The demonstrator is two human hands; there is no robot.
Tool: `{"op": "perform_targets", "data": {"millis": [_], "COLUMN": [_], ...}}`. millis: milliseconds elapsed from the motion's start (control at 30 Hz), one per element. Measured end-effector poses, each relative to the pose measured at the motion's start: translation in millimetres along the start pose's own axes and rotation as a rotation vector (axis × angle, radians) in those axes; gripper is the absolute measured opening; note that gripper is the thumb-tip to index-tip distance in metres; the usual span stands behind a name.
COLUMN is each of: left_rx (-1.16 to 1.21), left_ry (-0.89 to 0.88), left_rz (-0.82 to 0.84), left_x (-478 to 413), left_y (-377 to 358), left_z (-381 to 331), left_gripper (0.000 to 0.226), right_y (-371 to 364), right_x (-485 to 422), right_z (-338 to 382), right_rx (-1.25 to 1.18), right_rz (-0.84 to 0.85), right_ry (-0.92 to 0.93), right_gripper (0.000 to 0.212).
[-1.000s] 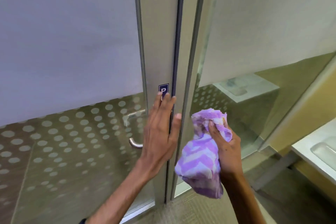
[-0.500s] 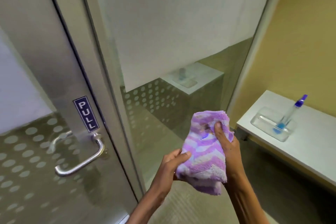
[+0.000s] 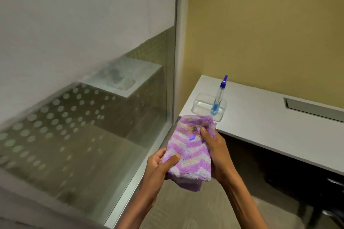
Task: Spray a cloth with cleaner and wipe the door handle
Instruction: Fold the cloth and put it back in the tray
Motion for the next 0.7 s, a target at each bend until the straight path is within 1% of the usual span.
{"op": "perform_targets", "data": {"millis": [100,267,400,467,533,633,700], "left_rx": [-0.014,-0.009,-0.009,-0.02,-0.029,-0.04,-0.054], "left_ry": [0.022,0.047,0.085,0.11,0.137,0.172,0.187], "left_rz": [0.019,0.054,0.077,0.103,0.145,0.194,0.235], "left_x": [-37.0,-105.2,-165.9,-196.2,-225.0,-263.8,-287.9], "left_y": [-7.5,-8.5,7.7,18.3,28.0,43.0,51.5], "left_z": [1.0,-0.8,-5.1,-9.2,-15.4,-26.2,-32.4], "left_gripper": [0.045,0.049,0.04,0.04,0.046,0.06,0.064], "right_y": [26.4,62.2,81.4,87.8,93.8,103.4,110.5], "right_x": [-15.9,-62.4,-117.5,-146.2,-173.9,-209.7,-229.3], "right_z": [-0.8,-7.7,-7.5,-6.6,-5.0,-3.0,-2.8], "right_rx": [0.022,-0.057,-0.063,-0.045,-0.031,-0.042,-0.07], "right_rz": [-0.037,-0.073,-0.097,-0.126,-0.156,-0.199,-0.215], "right_ry": [-0.016,-0.049,-0.062,-0.071,-0.08,-0.102,-0.116], "right_gripper": [0.055,0.045,0.039,0.038,0.036,0.035,0.035]}}
Point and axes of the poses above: each hand's wrist, its own x-axis away from the middle knuckle, its own y-axis out of the back of the hand, z = x × y, the point moved 2 cm from there along -x, towards the middle knuckle, and after that the axes turned 15 degrees about z, right-handed, at the moved point
